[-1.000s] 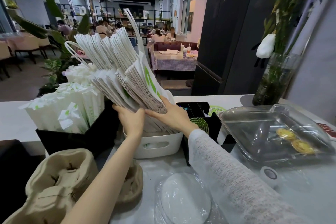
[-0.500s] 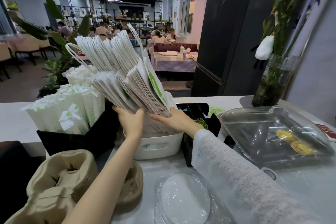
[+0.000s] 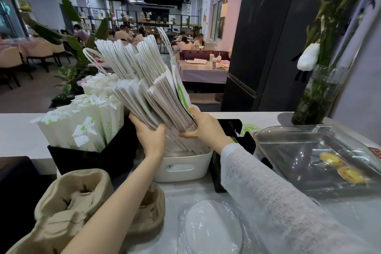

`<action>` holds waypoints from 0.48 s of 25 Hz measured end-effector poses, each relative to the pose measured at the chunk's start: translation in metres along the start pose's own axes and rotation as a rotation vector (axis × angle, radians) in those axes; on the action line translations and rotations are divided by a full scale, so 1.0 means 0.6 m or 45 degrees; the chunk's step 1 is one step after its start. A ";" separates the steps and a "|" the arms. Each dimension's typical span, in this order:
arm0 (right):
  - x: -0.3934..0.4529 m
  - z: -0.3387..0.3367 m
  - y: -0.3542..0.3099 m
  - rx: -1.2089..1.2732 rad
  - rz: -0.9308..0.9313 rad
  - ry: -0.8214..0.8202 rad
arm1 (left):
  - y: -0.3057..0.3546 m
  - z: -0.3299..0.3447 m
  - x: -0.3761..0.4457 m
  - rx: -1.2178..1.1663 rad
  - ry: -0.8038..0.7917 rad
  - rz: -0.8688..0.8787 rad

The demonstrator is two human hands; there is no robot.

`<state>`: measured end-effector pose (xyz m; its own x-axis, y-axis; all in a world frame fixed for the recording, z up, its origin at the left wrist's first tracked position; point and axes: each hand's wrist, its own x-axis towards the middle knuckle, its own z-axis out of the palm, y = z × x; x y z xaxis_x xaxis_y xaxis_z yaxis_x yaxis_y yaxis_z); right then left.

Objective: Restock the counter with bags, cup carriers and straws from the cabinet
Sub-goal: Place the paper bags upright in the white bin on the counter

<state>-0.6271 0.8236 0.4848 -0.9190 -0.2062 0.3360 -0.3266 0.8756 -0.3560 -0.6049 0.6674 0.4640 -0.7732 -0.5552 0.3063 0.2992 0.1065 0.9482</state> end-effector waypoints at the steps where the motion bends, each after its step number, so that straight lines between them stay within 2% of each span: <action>1: 0.006 0.002 0.006 -0.001 0.008 -0.039 | -0.002 0.001 0.001 0.010 -0.005 -0.004; 9: 0.003 0.013 0.032 0.035 0.113 -0.183 | -0.012 -0.001 0.001 0.043 -0.063 -0.066; 12: -0.016 0.011 0.043 -0.060 0.138 -0.259 | -0.011 -0.002 0.001 0.016 -0.056 -0.113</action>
<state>-0.6281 0.8450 0.4665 -0.9753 -0.1893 0.1134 -0.2170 0.9160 -0.3375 -0.6069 0.6653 0.4580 -0.8203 -0.5262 0.2241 0.2215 0.0690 0.9727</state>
